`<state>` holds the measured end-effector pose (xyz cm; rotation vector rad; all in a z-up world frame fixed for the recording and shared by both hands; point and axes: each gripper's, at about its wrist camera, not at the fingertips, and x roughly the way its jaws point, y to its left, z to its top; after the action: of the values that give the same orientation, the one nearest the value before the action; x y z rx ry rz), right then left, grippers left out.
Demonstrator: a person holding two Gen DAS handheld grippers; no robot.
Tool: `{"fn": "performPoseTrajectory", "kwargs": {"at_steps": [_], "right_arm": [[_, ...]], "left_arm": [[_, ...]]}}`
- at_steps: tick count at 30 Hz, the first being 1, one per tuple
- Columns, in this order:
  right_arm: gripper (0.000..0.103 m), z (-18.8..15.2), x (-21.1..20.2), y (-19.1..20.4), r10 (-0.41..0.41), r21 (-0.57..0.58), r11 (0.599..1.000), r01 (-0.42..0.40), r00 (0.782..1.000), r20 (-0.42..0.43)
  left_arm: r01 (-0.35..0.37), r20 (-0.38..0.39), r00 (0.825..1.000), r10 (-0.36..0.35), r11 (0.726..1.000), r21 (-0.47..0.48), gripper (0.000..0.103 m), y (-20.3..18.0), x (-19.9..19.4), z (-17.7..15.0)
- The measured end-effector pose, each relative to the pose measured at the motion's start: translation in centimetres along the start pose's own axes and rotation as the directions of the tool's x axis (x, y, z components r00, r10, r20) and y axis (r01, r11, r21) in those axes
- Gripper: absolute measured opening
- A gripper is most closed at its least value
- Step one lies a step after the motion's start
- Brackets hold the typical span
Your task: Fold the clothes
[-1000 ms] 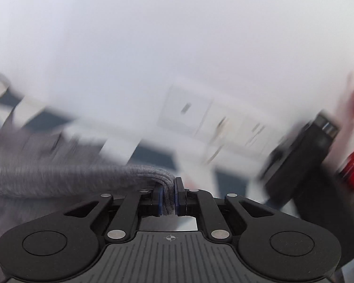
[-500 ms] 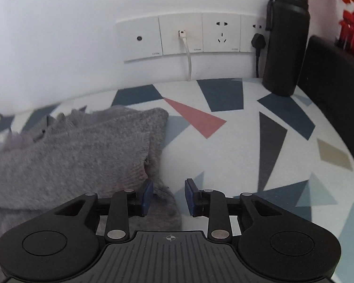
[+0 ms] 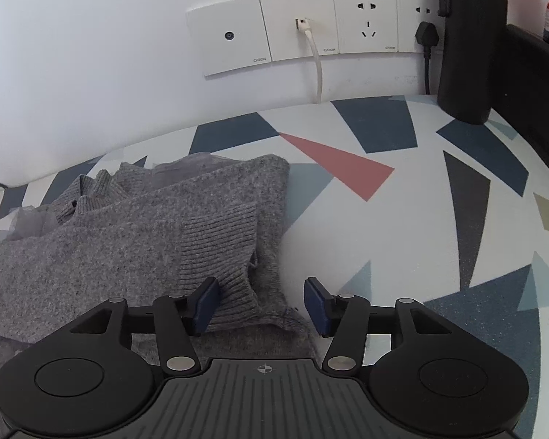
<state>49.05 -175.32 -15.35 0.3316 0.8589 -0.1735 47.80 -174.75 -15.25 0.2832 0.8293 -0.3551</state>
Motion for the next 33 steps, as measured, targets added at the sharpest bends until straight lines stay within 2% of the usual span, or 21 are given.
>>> {"fn": "performPoseTrajectory", "kwargs": {"at_steps": [2, 5, 7, 9, 15, 19, 22, 25, 30, 32, 33], "right_arm": [[0.049, -0.2, -0.5, -0.4, 0.004, 0.019, 1.0, -0.004, 1.0, 0.003], [0.051, -0.5, -1.6, -1.0, 0.008, 0.043, 0.999, -0.009, 1.0, 0.014], [0.058, -0.7, -2.9, -1.6, 0.011, 0.06, 0.998, -0.014, 0.999, 0.04], [0.07, -1.0, -4.3, -2.3, 0.016, 0.088, 0.996, -0.022, 0.998, 0.069], [0.09, -1.9, -7.2, -4.1, -0.013, 0.098, 0.995, 0.0, 0.991, 0.131], [0.095, -1.8, -8.5, -4.7, -0.02, 0.084, 0.996, 0.007, 0.987, 0.159], [0.099, -1.9, -9.5, -4.8, -0.035, 0.074, 0.997, 0.022, 0.983, 0.179], [0.101, -2.5, -10.9, -4.6, -0.046, 0.059, 0.998, 0.035, 0.979, 0.199], [0.102, -5.3, -15.1, -4.7, -0.032, 0.123, 0.992, 0.005, 0.975, 0.22], [0.102, -6.8, -17.0, -4.7, -0.044, 0.16, 0.987, 0.007, 0.973, 0.227], [0.102, -7.9, -18.0, -4.7, -0.075, 0.183, 0.982, 0.033, 0.971, 0.228]], "left_arm": [[-0.022, -0.003, 1.0, 0.022, 1.0, -0.003, 0.082, 0.3, 0.4, 0.6], [0.021, -0.028, 0.999, -0.022, 0.999, -0.029, 0.083, 0.5, 0.3, 0.9], [0.056, -0.024, 0.998, -0.057, 0.998, -0.039, 0.084, 0.4, -0.7, 0.4], [0.09, -0.021, 0.996, -0.091, 0.995, -0.051, 0.086, 0.3, -1.8, 0.0], [0.155, -0.029, 0.986, -0.164, 0.967, -0.2, 0.087, 2.4, -6.2, -2.7], [0.108, -0.012, 0.993, -0.115, 0.961, -0.254, 0.089, 3.7, -9.9, -4.1], [0.093, 0.004, 0.995, -0.097, 0.945, -0.313, 0.093, 5.0, -12.1, -5.1], [0.119, 0.008, 0.992, -0.123, 0.937, -0.329, 0.093, 5.7, -13.2, -6.2], [0.18, -0.019, 0.982, -0.186, 0.969, -0.17, 0.093, 4.0, -13.0, -8.1], [0.222, -0.022, 0.975, -0.223, 0.974, -0.048, 0.093, 2.3, -12.9, -8.9], [0.236, -0.017, 0.972, -0.236, 0.971, 0.019, 0.093, 1.4, -12.9, -9.3]]}}
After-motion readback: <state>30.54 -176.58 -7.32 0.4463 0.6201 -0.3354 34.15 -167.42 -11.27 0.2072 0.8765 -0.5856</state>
